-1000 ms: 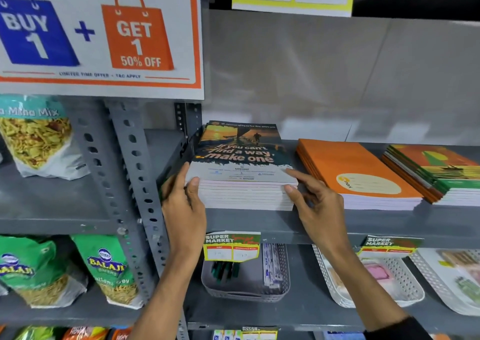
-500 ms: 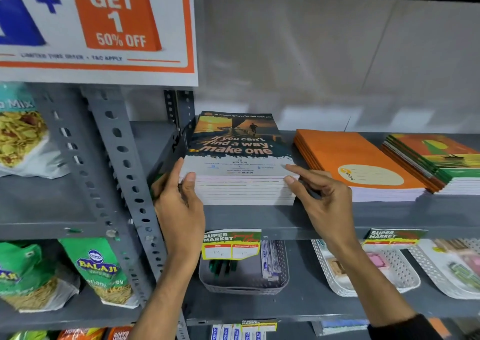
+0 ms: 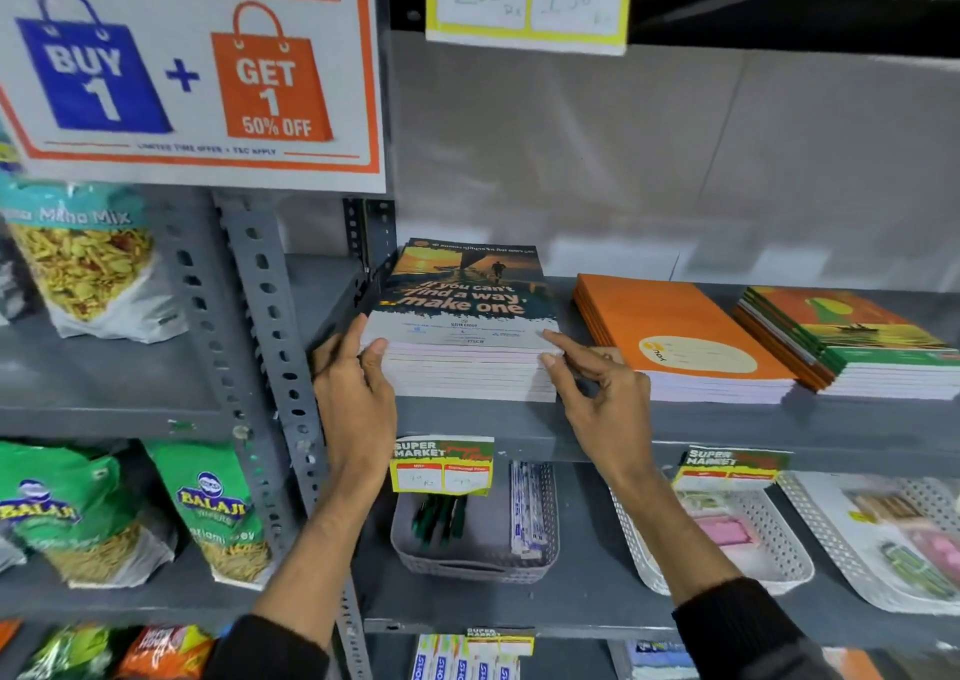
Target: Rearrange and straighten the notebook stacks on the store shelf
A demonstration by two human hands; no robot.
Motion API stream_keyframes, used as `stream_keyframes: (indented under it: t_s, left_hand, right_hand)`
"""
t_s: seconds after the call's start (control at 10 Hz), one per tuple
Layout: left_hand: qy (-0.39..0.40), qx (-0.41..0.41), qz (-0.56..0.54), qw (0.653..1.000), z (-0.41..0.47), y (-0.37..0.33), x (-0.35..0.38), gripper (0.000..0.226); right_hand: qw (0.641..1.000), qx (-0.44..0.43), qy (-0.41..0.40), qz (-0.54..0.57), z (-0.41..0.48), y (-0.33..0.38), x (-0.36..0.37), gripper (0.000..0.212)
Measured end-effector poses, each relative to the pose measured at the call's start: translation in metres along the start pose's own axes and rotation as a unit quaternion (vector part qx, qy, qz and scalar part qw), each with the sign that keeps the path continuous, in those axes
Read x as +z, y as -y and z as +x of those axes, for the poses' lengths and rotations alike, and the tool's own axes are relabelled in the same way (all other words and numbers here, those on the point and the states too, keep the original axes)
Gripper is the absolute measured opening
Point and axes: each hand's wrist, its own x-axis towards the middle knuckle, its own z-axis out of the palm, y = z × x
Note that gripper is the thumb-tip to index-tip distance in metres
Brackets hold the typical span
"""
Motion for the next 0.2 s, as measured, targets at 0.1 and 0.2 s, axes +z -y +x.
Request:
stream_keyframes:
  t_s: [0.1, 0.2]
  left_hand:
    - [0.060, 0.009, 0.035, 0.998, -0.002, -0.002, -0.010, 0.052]
    - [0.070, 0.095, 0.085, 0.989, -0.019, -0.020, -0.022, 0.057]
  right_hand:
    - [0.998, -0.026, 0.041, -0.025, -0.001, 0.004, -0.004, 0.054]
    - [0.984, -0.073, 0.060, -0.149, -0.006, 0.015, -0.021, 0.066]
